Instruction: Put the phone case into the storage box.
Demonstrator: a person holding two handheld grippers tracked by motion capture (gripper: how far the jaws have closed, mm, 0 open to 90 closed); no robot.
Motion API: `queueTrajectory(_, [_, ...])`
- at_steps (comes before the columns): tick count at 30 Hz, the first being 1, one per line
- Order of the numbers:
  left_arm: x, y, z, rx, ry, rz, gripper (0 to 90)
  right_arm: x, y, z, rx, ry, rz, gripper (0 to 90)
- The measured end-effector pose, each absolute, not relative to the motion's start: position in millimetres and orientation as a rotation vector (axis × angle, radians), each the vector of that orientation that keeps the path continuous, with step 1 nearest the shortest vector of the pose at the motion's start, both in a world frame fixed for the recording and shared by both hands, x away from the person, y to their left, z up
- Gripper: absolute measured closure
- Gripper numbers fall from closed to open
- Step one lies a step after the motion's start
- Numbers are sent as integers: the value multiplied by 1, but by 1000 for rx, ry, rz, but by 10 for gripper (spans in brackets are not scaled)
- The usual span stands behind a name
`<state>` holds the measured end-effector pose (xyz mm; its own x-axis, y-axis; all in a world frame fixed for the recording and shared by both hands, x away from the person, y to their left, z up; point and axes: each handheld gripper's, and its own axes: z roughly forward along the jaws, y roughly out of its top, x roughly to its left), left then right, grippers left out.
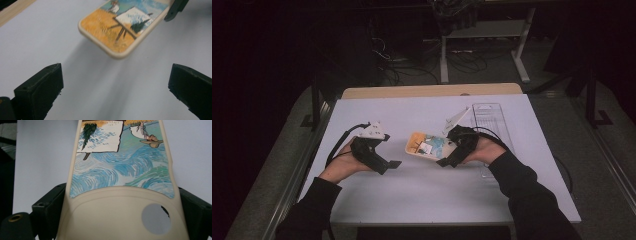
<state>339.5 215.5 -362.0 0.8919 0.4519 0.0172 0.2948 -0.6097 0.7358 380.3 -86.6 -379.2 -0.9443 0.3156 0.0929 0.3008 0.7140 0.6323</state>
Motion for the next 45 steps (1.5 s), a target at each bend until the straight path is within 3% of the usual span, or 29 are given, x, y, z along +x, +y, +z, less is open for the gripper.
queueTrajectory(18, [317,215,-399,2181,717,311,0,372,-77,-393,675,2872,1031,91])
queueTrajectory(33, [317,206,-412,2186,714,286,0,372,-74,-403,717,2873,1031,90])
queueTrajectory(45, [315,204,-413,2213,629,366,2,373,-76,-401,715,2874,1053,90])
